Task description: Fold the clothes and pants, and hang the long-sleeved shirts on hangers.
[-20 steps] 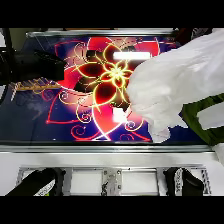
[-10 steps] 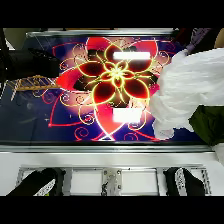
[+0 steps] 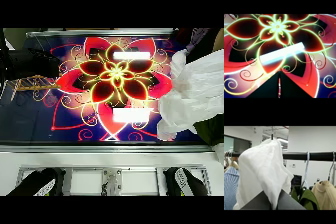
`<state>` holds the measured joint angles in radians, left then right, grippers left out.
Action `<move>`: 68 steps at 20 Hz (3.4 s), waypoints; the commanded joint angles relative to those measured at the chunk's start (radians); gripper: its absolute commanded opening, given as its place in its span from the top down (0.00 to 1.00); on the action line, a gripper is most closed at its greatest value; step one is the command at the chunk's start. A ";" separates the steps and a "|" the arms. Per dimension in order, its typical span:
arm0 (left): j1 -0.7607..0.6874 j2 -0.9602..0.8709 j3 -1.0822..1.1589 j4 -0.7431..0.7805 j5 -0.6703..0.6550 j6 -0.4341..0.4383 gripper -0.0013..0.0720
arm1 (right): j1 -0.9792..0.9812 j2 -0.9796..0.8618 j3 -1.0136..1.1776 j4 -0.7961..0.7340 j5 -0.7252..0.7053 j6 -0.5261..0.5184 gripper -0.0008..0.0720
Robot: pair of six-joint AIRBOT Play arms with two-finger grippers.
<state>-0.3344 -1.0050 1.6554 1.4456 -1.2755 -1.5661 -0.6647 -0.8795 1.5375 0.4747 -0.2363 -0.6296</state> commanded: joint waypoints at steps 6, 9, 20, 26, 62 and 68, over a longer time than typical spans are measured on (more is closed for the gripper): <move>0.001 -0.001 0.000 0.001 -0.001 -0.001 0.97 | -0.001 -0.072 0.072 0.026 -0.073 -0.017 0.99; 0.001 -0.001 0.000 0.000 -0.001 -0.001 0.97 | -0.001 -0.098 0.072 0.025 -0.077 -0.019 0.98; 0.001 -0.004 0.000 0.001 -0.001 -0.001 0.97 | -0.145 -0.238 0.142 0.125 -0.070 -0.026 0.98; 0.001 -0.004 0.000 0.000 -0.001 -0.001 0.97 | -0.148 -0.321 0.195 0.136 -0.069 -0.026 0.98; 0.005 0.065 -0.173 -0.010 0.097 -0.054 0.97 | 0.678 -0.114 0.124 0.565 -0.317 -0.494 0.29; 0.016 0.144 -0.372 -0.118 0.274 -0.052 0.97 | 0.869 -0.241 0.047 1.719 -0.860 -1.455 0.28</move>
<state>-0.3210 -0.8860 1.3518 1.3933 -1.0706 -1.6154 0.1165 -1.0622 1.6058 1.6333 -0.7639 -1.6009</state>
